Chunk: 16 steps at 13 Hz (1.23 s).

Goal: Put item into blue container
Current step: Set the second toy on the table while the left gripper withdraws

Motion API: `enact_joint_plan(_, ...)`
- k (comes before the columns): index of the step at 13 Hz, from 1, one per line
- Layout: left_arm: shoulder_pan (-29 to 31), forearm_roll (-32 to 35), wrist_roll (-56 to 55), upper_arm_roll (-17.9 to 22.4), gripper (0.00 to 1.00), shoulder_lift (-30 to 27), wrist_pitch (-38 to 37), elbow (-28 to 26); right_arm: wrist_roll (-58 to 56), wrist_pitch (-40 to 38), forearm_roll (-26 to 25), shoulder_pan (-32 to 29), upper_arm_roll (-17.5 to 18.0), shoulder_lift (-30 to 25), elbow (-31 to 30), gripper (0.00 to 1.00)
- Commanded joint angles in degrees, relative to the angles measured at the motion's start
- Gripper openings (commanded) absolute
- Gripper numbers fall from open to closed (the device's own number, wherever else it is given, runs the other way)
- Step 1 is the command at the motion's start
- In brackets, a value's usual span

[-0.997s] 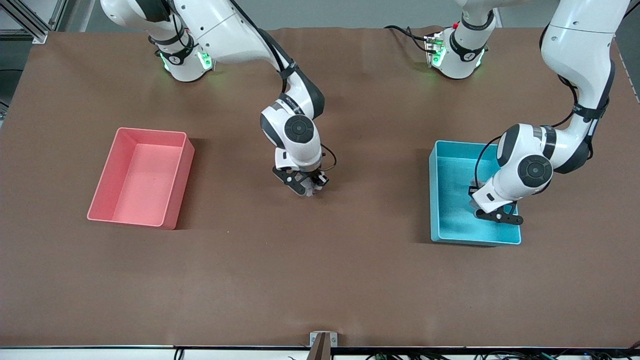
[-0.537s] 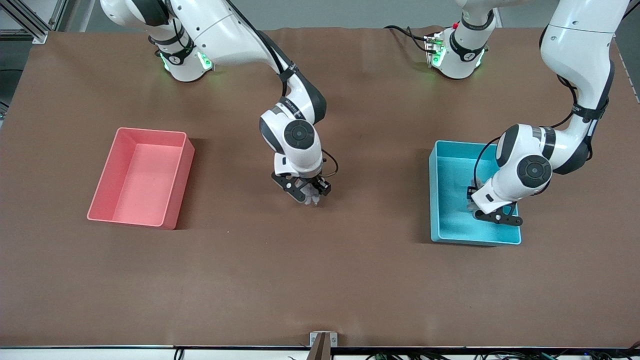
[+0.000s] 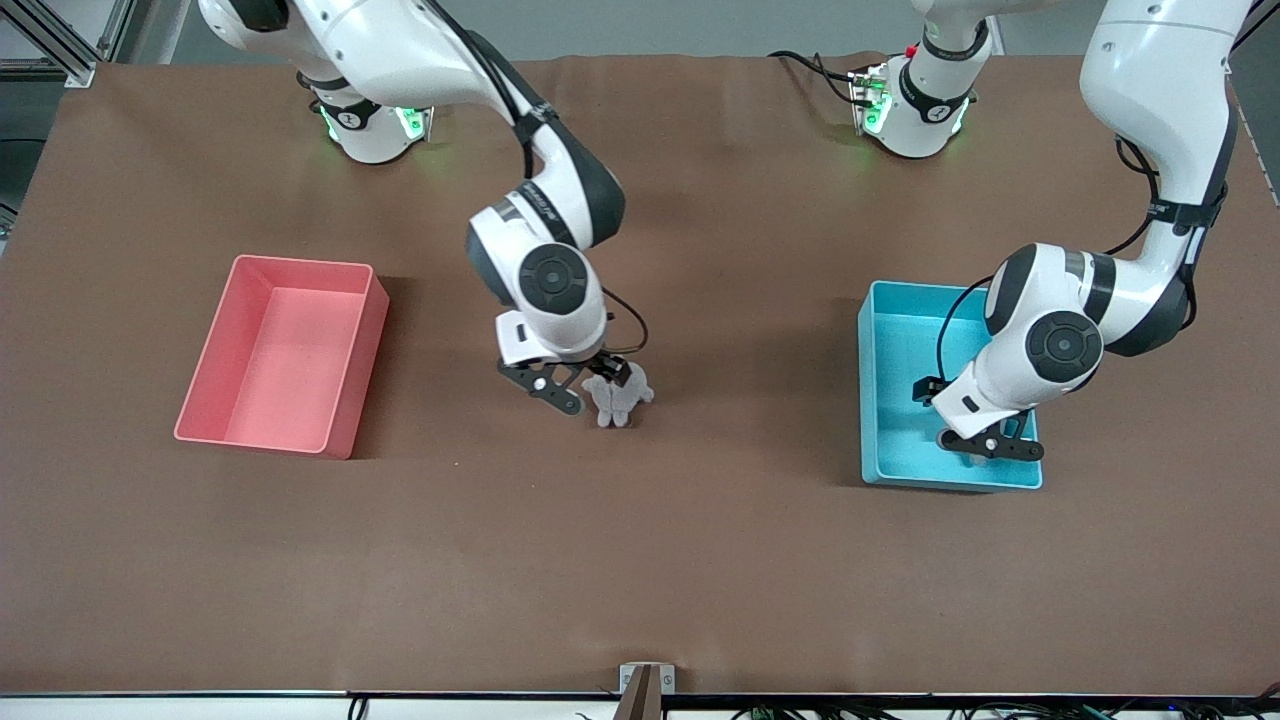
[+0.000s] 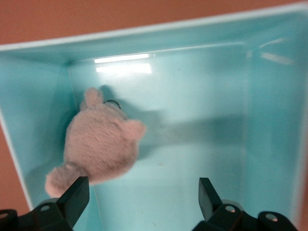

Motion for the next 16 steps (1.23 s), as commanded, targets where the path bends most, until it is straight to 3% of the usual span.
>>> enact_joint_plan(1, -1.6, -5.7, -2.1, -1.5, 1.0, 0.0, -9.9, 9.0, -13.2, -1.2, -0.6, -6.0, 0.8, -9.1, -9.1, 1.0)
enact_joint_plan(4, -7.0, -10.4, -9.2, -1.4, 1.0, 0.3, -12.7, 13.6, -31.3, -6.1, -0.7, -15.3, 0.8, -16.0, -14.4, 1.0)
enact_joint_plan(6, -11.4, -12.1, -16.4, -1.4, 1.0, 0.8, -12.6, 14.1, -41.5, -10.1, -0.7, -22.3, 0.8, -17.8, -14.3, 1.0)
enact_joint_plan(8, -17.1, -12.5, -22.5, -1.4, 1.0, 3.4, -12.4, 18.1, -50.1, -11.9, -0.8, -27.8, 0.8, -19.1, -14.2, 1.0)
enact_joint_plan(12, -27.3, -11.9, -25.5, -1.0, 1.0, 8.6, -9.1, 23.0, -55.7, -17.4, -5.7, -35.9, 0.9, -21.5, -12.1, 1.0)
enact_joint_plan(16, -31.5, -11.9, -25.6, -0.8, 1.0, 12.1, -0.2, 23.3, -59.8, -22.6, -7.3, -39.0, 0.8, -21.4, -7.0, 1.0)
